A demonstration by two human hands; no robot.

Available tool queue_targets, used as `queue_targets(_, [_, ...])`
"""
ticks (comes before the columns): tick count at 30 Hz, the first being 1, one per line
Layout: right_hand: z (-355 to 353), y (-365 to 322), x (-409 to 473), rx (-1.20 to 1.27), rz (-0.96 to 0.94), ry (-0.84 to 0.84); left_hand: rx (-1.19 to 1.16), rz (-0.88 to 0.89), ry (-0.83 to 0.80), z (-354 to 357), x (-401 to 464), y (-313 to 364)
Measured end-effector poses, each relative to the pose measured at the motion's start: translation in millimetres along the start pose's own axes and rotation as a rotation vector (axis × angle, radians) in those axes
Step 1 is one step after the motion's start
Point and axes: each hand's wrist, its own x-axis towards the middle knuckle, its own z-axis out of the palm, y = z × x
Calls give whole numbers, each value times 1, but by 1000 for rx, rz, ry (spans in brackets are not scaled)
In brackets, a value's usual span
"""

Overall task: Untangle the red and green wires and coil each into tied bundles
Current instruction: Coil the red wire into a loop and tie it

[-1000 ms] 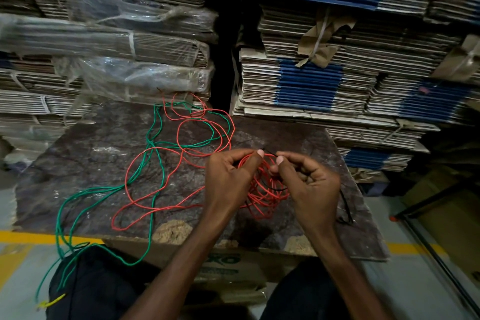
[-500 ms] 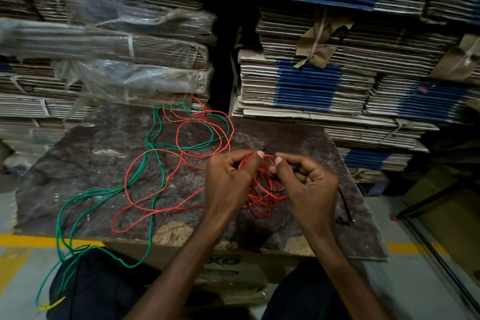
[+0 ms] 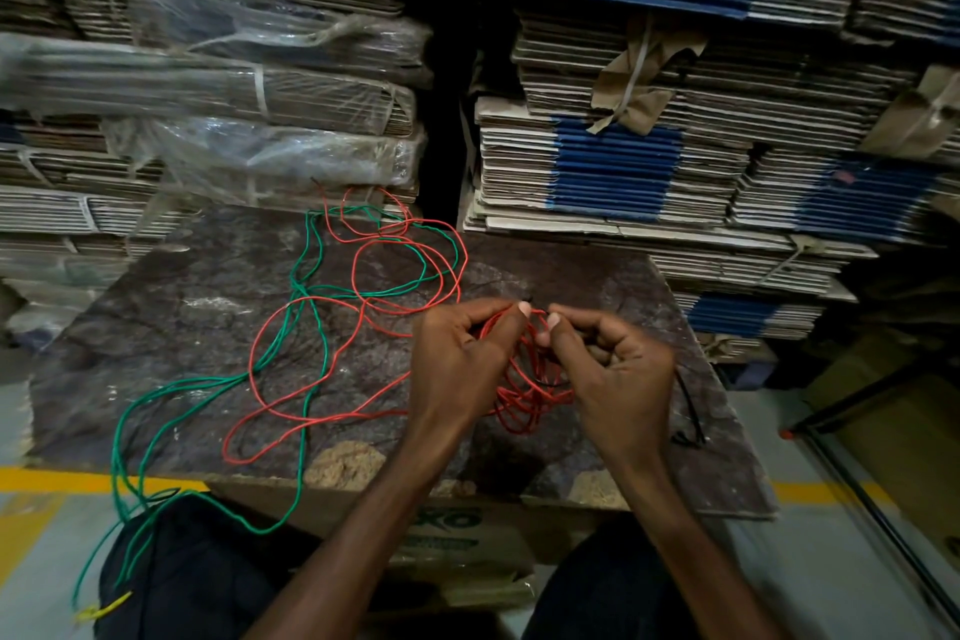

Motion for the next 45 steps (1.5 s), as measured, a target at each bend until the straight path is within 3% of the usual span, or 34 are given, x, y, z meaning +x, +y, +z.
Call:
queue_targets(8, [-4,3,3,8,56,-73,122,70,-63,-3,1,-10])
queue_targets(14, [-8,2,8,152,191,-107,113,31,-39,-4,2,-11])
queue_targets(24, [-12,2,10,81,185,-122,228,239,-122,-6,1,-11])
queue_targets(27, [-16,-8,13,104,241,-185,225,224,-115,-8,2,-15])
queue_targets(32, [-27,-18,29,9,143,-89,251,206,-90,-8,-1,-13])
queue_targets(35, [-28,-20,40,-89,96,-218,249,191,-109,-8,-1,-11])
queue_targets(39, [-28,-19,50,-94,193,-469,263,235,-148,-7,0,-7])
queue_targets(45, [-27,-17,54,32,295,-486,252,241,-230,-10,3,-7])
